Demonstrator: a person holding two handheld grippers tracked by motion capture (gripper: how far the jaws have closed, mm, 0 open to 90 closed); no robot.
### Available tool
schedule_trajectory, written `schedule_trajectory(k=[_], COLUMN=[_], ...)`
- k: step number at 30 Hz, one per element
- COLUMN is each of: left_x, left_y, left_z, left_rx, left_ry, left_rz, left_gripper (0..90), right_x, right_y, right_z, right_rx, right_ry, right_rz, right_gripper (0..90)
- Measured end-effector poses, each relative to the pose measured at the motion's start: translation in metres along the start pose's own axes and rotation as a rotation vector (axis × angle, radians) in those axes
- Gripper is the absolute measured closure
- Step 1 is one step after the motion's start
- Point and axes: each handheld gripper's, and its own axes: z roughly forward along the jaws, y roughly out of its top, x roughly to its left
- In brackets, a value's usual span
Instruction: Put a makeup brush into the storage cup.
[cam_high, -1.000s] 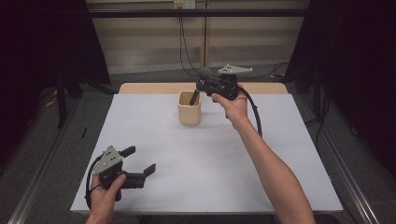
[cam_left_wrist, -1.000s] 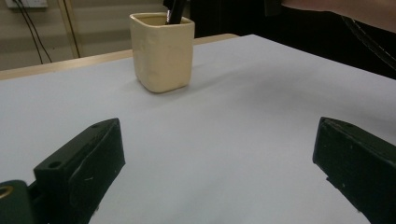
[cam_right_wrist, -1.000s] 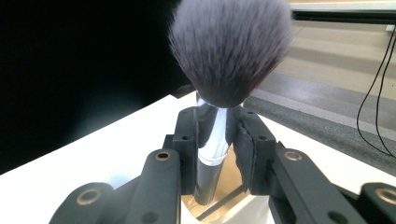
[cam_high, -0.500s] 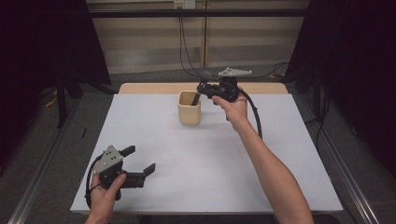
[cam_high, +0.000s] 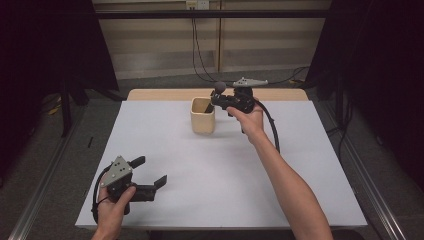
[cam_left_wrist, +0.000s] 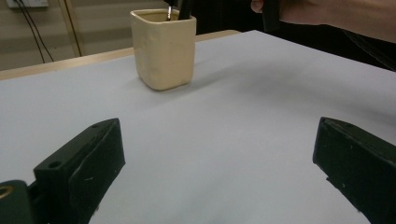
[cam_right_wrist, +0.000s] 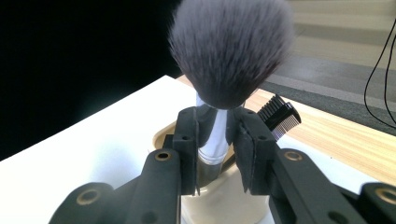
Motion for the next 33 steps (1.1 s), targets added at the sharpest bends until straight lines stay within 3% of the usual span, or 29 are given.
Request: schedule_trajectory(k=[9,20,23,26,27,33], left_x=[-0.0001,0.0,-0.0002,-0.0004,-0.0005,-0.0002], left_y=[0.0,0.0001,0.0,0.0001,0.0002,-0.0001], left_z=[-0.0004,-0.0007,-0.0004,-0.0002,-0.0003,0.0], left_rx=[-0.002,-0.005,-0.006,-0.006,-0.007,-0.005], left_ry=[-0.001,-0.005,-0.008,-0.008,-0.008,-0.008], left_rz=[0.001,0.008,0.007,0.009,0.009,0.01], left_gripper=[2.1,1.9,1.9,1.9,1.9,1.9], right_x=[0.0027,-0.0003,0.0004,0.0025,0.0027,0.0014], right_y=[-0.0017,-0.0049,-0.0058,-0.005,-0.0047,-0.0044], right_z=[0.0029,0.0034,0.0029,0.0032,0.0031,0.0002], right_rx=[0.012,0.03,0.023,0.029,0.026,0.018], right_ry=[0.014,0.028,0.047,0.038,0.026,0.016], right_rz=[-0.013,0.011,0.019,0.012,0.014,0.032], right_gripper=[71.6,70.3,57.1,46.9,38.0,17.6])
